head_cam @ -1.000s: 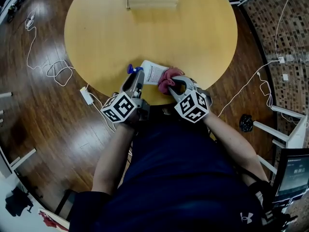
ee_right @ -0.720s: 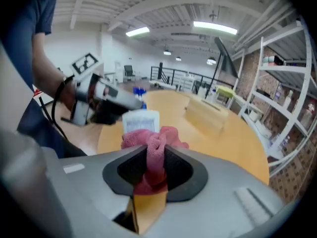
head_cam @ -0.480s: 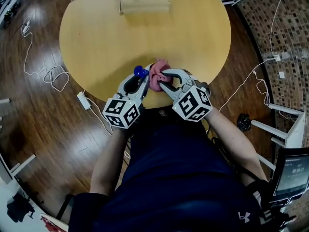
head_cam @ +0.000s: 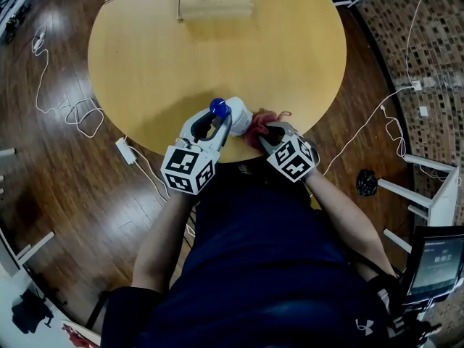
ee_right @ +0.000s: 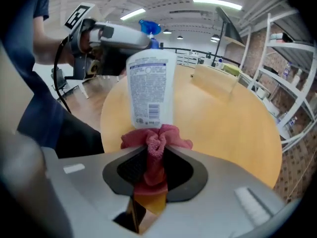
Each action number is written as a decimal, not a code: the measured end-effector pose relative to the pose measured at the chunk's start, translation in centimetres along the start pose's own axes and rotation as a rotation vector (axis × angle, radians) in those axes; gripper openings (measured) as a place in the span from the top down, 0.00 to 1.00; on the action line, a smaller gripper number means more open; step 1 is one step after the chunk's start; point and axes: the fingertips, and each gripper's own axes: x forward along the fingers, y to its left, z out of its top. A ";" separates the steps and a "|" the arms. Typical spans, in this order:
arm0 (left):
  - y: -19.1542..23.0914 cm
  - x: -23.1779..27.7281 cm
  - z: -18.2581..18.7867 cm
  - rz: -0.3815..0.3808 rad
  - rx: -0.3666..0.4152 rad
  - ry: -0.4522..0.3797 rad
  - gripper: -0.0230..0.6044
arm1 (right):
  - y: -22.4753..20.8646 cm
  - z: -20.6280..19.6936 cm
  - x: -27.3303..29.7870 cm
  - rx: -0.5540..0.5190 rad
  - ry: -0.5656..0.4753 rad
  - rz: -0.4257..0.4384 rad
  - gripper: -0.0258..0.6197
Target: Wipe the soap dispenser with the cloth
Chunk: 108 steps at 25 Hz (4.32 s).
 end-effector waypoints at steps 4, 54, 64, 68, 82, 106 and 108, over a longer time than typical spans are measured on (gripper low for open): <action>-0.1 -0.1 0.0 -0.001 0.014 0.010 0.76 | -0.2 6.8 -4.4 0.005 -0.232 -0.026 0.80; -3.2 -3.0 -3.2 0.154 0.277 0.296 0.73 | -2.6 12.7 -3.2 -0.127 -0.271 0.137 0.81; -3.6 -2.9 -3.6 0.235 0.344 0.340 0.75 | 1.2 15.4 -5.0 -0.254 -0.395 0.292 0.81; -3.0 -3.4 -3.6 0.300 0.303 0.299 0.68 | -0.4 14.0 -4.7 -0.145 -0.383 0.273 0.81; -2.7 -4.3 -4.3 0.269 0.308 0.273 0.76 | 2.0 10.8 -4.3 -0.107 -0.290 0.324 0.81; -3.8 -6.3 -5.9 -0.151 0.591 0.386 0.75 | 4.8 17.1 -2.0 -0.413 -0.214 0.247 0.81; -4.2 -5.9 -5.9 -0.180 0.609 0.399 0.75 | 2.1 16.5 -1.0 -0.360 -0.158 0.147 0.81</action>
